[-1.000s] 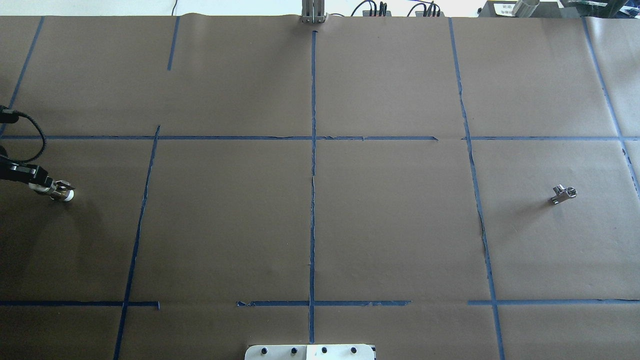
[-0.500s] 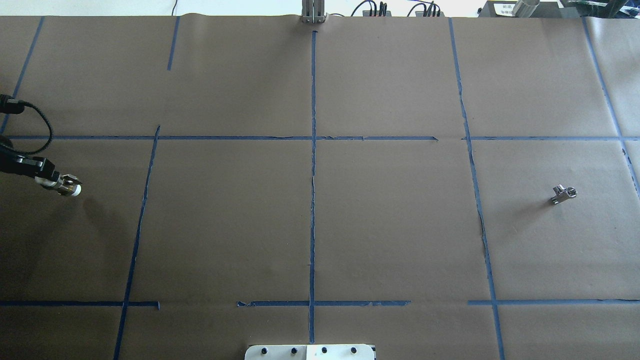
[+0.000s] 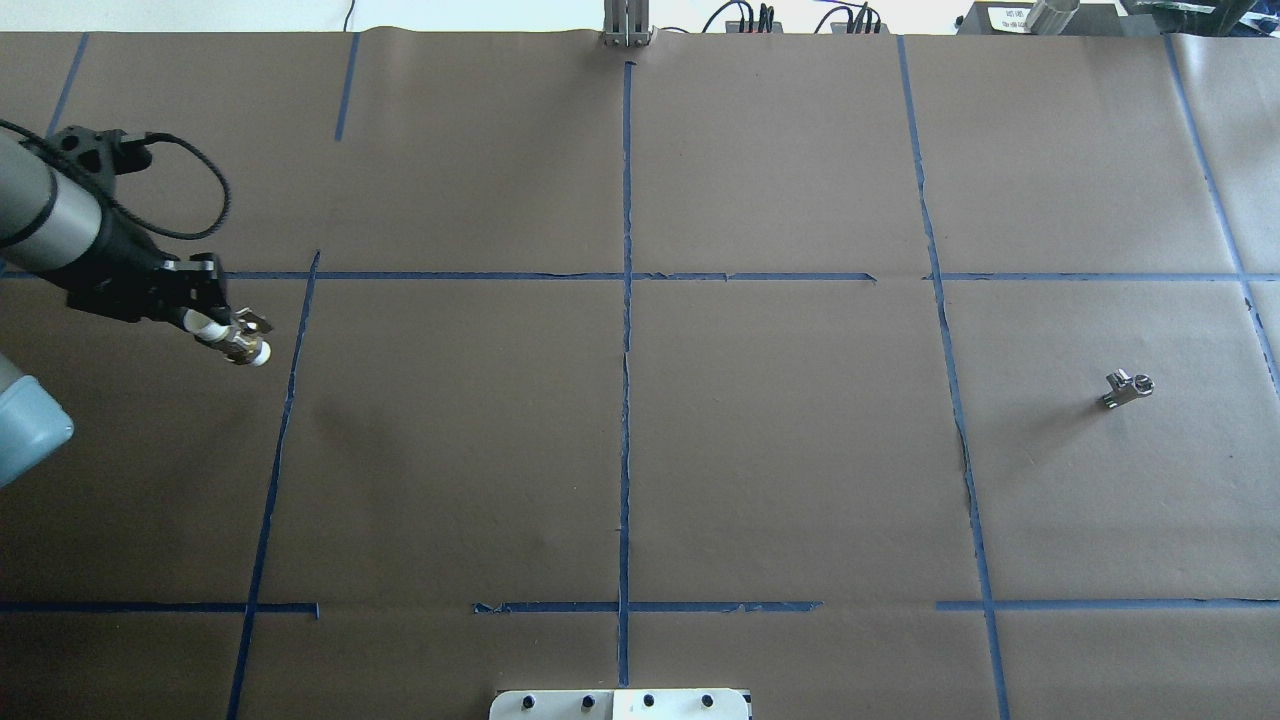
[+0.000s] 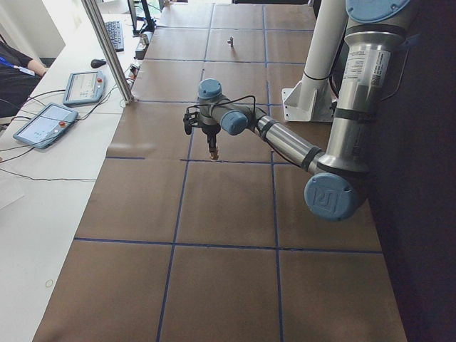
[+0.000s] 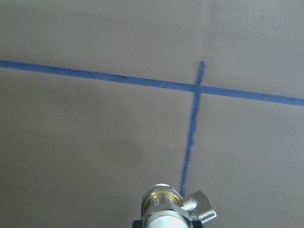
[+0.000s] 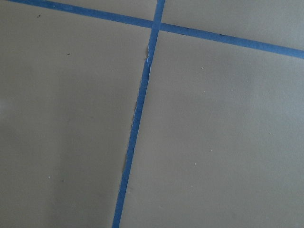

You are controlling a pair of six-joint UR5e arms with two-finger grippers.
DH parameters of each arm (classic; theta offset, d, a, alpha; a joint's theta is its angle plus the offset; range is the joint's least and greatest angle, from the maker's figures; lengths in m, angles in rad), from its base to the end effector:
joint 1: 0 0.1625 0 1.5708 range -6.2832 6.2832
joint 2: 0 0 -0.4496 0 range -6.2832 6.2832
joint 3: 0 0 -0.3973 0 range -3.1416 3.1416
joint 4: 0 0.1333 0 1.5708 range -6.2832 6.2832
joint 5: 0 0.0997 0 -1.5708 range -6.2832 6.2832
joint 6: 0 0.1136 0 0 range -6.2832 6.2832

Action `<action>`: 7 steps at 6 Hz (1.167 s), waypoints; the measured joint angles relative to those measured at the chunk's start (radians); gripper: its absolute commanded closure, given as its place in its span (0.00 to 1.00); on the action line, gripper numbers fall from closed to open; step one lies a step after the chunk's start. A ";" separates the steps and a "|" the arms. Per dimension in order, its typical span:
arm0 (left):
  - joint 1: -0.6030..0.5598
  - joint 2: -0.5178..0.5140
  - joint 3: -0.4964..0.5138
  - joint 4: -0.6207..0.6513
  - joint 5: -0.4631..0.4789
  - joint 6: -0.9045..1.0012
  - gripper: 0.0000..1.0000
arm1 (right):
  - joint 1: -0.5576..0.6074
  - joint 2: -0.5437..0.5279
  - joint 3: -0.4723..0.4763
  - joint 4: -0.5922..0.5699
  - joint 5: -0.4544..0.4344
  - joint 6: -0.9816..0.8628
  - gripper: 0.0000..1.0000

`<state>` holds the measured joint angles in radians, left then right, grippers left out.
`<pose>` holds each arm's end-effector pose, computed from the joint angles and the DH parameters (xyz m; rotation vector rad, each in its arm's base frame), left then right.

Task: Assemble PPR valve and pipe with both arms
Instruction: 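Lift the valve with the left gripper and carry it to table center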

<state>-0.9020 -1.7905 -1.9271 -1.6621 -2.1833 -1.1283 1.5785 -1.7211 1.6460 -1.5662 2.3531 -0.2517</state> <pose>0.2982 -0.4870 0.3962 -0.0588 0.8728 -0.2256 0.0565 -0.4222 0.7242 0.0349 -0.7855 -0.2038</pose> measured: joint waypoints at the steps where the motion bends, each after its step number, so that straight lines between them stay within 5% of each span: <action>1: 0.076 -0.098 0.000 0.061 0.025 -0.155 0.98 | 0.000 0.000 0.000 0.000 0.000 0.000 0.00; 3: 0.243 -0.317 0.042 0.174 0.133 -0.380 0.96 | 0.000 0.000 0.000 0.000 0.000 0.000 0.00; 6: 0.382 -0.682 0.368 0.204 0.280 -0.591 0.96 | 0.000 0.000 -0.002 0.000 0.000 0.000 0.00; 7: 0.394 -0.731 0.435 0.199 0.296 -0.605 0.96 | 0.000 0.000 -0.003 0.000 0.000 0.000 0.00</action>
<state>-0.5076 -2.5218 -1.4921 -1.4635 -1.8876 -1.7337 1.5785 -1.7211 1.6434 -1.5662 2.3531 -0.2516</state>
